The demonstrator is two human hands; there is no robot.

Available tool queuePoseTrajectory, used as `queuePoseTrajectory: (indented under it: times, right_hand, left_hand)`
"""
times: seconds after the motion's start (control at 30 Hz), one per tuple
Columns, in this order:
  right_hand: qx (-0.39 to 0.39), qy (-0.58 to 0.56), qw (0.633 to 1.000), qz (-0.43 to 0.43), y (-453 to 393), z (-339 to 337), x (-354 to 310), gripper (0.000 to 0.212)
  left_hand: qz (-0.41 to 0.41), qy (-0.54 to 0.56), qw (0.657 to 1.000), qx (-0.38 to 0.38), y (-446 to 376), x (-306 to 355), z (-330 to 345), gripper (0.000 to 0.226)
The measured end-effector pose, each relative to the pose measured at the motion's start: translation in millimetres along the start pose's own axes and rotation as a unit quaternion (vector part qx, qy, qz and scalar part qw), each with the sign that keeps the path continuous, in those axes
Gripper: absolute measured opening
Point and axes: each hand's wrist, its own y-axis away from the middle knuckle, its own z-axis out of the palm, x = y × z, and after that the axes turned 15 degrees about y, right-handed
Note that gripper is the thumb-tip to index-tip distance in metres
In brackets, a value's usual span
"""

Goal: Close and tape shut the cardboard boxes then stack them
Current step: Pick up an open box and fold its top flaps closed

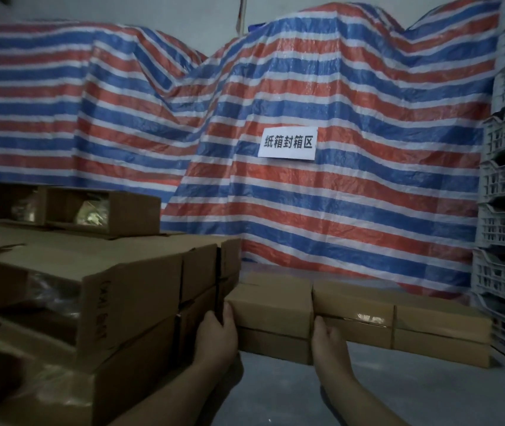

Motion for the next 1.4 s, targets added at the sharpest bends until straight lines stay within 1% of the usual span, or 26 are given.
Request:
queuePoseTrajectory:
  times: [0.07,0.13,0.2,0.23,0.3,0.4,0.43,0.5,0.57,0.67,0.73,0.77,0.83,0.9,0.93,0.97,1.0,1.03,1.07,1.13,1.2,1.3,1.33,1.4]
  right_hand:
    - [-0.033,-0.041,0.998,0.028,5.1,-10.4,-4.0,0.047]
    - [-0.028,-0.027,0.998,0.041,15.6,-20.6,-4.2,0.043]
    - [-0.002,0.038,0.997,0.061,28.6,-30.5,-5.4,0.045]
    - [0.01,0.066,0.996,0.057,36.7,-35.0,-9.8,0.043]
    - [0.022,0.078,0.997,0.012,53.8,-38.3,-27.6,0.036]
    - [0.021,0.086,0.994,-0.064,79.5,-40.4,-70.0,0.021]
    - [0.021,0.091,0.992,-0.088,88.7,-41.7,-86.0,0.019]
    - [0.026,0.096,0.985,-0.142,105.1,-44.1,-118.7,0.023]
    - [0.037,0.087,0.979,-0.179,118.7,-44.6,-152.0,0.029]
    - [0.044,0.086,0.968,-0.231,131.9,-36.7,-205.5,0.035]
    - [0.024,0.077,0.957,-0.278,141.2,-24.6,-244.8,0.037]
    - [0.014,0.09,0.948,-0.305,144.6,-15.3,-264.4,0.039]
    - [-0.021,0.139,0.922,-0.36,148.8,7.5,-299.8,0.039]
    - [-0.067,0.18,0.895,-0.403,147.8,34.8,-331.7,0.027]
    - [-0.084,0.197,0.884,-0.416,144.1,48.1,-344.8,0.037]
    - [-0.094,0.21,0.871,-0.433,141.6,63.4,-357.7,0.03]
    - [-0.096,0.22,0.862,-0.446,138.9,77.0,-368.6,0.046]
    - [-0.091,0.233,0.855,-0.455,135.0,91.2,-377.7,0.056]
    - [-0.086,0.242,0.849,-0.462,129.5,106.7,-385.1,0.058]
    - [-0.082,0.249,0.837,-0.48,118.7,134.2,-393.7,0.052]
    - [-0.089,0.268,0.829,-0.482,107.2,156.1,-399.6,0.045]
    - [-0.089,0.366,0.795,-0.475,93.6,177.7,-406.2,0.054]
    - [-0.088,0.387,0.787,-0.472,89.2,182.8,-407.9,0.053]
    - [-0.085,0.402,0.782,-0.469,82.3,193.3,-409.8,0.047]
  left_hand:
    - [0.003,-0.043,0.999,0.008,16.2,9.7,-4.3,0.046]
    - [0.033,-0.072,0.997,0.002,33.5,22.6,-12.2,0.033]
    - [0.088,-0.06,0.993,-0.047,51.7,39.9,-24.5,0.025]
    - [0.115,-0.051,0.989,-0.078,61.2,51.8,-31.3,0.023]
    - [0.169,-0.043,0.978,-0.119,77.7,79.9,-46.3,0.02]
    - [0.271,-0.026,0.955,-0.118,99.0,126.5,-75.9,0.022]
    - [0.302,-0.02,0.945,-0.123,104.5,140.0,-87.7,0.022]
    - [0.341,-0.014,0.93,-0.139,111.3,161.8,-112.8,0.02]
    - [0.358,-0.01,0.926,-0.119,108.1,178.2,-140.1,0.017]
    - [0.39,-0.02,0.92,-0.03,83.9,196.9,-184.8,0.018]
    - [0.405,-0.063,0.912,0.021,57.2,204.8,-215.6,0.023]
    - [0.403,-0.093,0.909,0.045,41.5,206.9,-231.3,0.03]
    - [0.37,-0.144,0.913,0.094,8.4,207.0,-261.1,0.047]
    - [0.326,-0.216,0.91,0.142,-26.0,203.3,-288.9,0.063]
    - [0.308,-0.271,0.899,0.152,-42.8,200.8,-301.4,0.061]
    - [0.294,-0.323,0.886,0.156,-62.4,197.2,-314.2,0.051]
    - [0.278,-0.363,0.875,0.157,-79.5,194.1,-325.8,0.039]
    - [0.263,-0.399,0.865,0.157,-96.1,191.3,-336.7,0.031]
    - [0.25,-0.433,0.852,0.154,-114.5,187.1,-345.5,0.028]
    - [0.24,-0.485,0.827,0.153,-148.6,178.1,-355.5,0.037]
    - [0.239,-0.517,0.81,0.14,-175.7,171.7,-358.5,0.045]
    - [0.24,-0.541,0.799,0.111,-203.6,163.5,-353.9,0.056]
    - [0.24,-0.545,0.797,0.099,-210.0,161.9,-350.3,0.059]
    - [0.234,-0.557,0.793,0.071,-218.7,159.2,-343.8,0.062]
